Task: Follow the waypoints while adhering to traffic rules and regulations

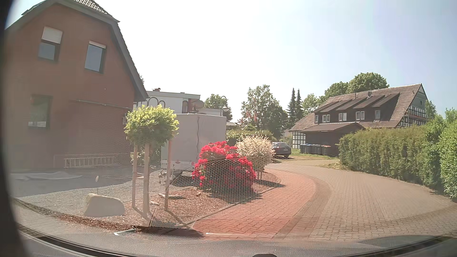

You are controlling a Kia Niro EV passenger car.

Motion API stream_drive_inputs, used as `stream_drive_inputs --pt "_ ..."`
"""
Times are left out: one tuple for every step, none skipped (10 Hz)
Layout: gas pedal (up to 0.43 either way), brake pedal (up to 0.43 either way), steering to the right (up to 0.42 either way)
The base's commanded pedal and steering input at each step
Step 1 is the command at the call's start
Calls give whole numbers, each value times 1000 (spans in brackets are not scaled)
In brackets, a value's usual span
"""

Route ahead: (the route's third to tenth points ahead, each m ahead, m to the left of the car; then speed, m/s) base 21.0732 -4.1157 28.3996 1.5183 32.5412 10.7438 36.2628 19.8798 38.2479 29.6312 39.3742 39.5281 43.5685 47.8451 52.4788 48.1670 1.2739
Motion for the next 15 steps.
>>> stream_drive_inputs --pt "157 0 707" --pt "157 0 691" --pt "157 0 673" --pt "169 0 647" --pt "169 0 619" --pt "169 0 591" --pt "177 0 559" --pt "177 0 522" --pt "189 0 488" --pt "189 0 448" --pt "189 0 418" --pt "189 0 373" --pt "197 0 334" --pt "197 0 293" --pt "197 0 250"
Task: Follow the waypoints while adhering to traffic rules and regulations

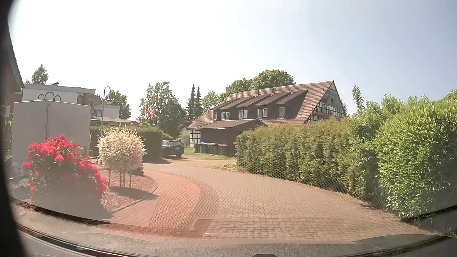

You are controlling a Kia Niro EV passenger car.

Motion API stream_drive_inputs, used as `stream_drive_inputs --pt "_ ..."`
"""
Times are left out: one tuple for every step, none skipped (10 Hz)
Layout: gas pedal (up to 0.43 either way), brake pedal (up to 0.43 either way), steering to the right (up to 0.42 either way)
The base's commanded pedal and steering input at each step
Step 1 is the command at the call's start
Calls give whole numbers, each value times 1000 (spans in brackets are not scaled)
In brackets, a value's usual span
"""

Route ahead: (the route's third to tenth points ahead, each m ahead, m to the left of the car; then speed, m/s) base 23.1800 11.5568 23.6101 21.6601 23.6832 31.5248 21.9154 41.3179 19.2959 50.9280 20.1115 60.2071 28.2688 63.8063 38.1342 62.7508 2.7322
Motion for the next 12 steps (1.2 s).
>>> stream_drive_inputs --pt "197 0 209" --pt "197 0 180" --pt "197 0 142" --pt "197 0 112" --pt "197 0 78" --pt "197 0 43" --pt "197 0 20" --pt "189 0 -7" --pt "189 0 -26" --pt "157 0 -43" --pt "150 0 -58" --pt "150 0 -73"
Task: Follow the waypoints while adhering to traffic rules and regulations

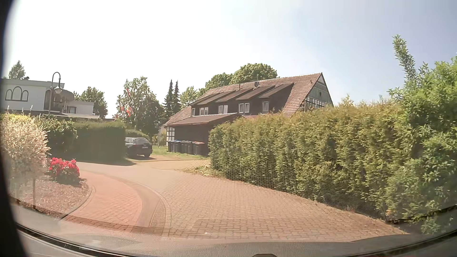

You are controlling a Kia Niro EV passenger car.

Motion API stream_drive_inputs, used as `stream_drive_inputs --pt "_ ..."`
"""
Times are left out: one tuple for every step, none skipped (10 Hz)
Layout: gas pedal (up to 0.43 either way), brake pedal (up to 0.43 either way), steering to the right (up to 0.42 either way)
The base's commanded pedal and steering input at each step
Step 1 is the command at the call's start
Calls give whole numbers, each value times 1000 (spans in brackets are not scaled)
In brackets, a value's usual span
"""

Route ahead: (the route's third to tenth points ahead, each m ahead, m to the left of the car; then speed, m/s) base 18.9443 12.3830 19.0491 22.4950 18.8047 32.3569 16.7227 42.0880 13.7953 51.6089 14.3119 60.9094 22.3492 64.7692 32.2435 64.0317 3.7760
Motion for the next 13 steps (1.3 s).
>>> stream_drive_inputs --pt "150 0 -83" --pt "150 0 -93" --pt "150 0 -98" --pt "150 0 -103" --pt "150 0 -106" --pt "150 0 -110" --pt "150 0 -114" --pt "118 0 -115" --pt "67 0 -122" --pt "67 0 -131" --pt "67 0 -139" --pt "67 0 -148" --pt "79 0 -155"
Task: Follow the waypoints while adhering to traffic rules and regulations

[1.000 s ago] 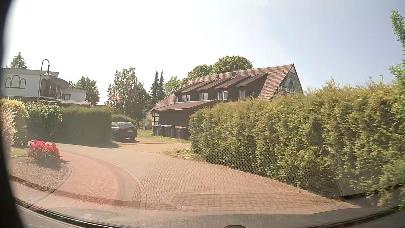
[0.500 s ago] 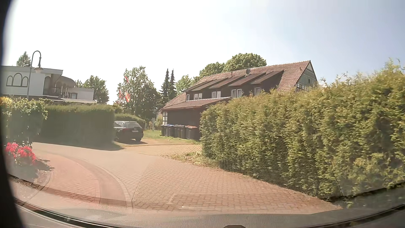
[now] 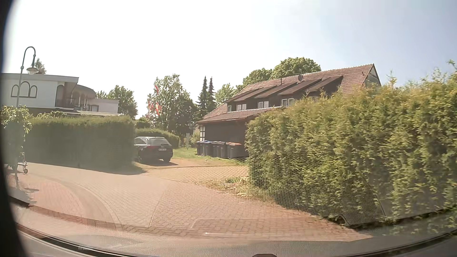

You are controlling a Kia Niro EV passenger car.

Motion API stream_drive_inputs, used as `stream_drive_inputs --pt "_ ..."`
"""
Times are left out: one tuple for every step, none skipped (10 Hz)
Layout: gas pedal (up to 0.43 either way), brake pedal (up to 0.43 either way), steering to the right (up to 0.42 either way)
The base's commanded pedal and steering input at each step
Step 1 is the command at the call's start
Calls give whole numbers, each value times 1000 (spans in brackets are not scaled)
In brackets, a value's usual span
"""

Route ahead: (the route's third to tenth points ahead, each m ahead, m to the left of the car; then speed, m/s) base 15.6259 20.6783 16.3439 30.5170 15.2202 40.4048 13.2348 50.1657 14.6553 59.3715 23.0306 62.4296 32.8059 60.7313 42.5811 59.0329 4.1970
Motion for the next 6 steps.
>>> stream_drive_inputs --pt "79 0 -162" --pt "79 0 -172" --pt "79 0 -185" --pt "79 0 -200" --pt "79 0 -223" --pt "87 0 -249"
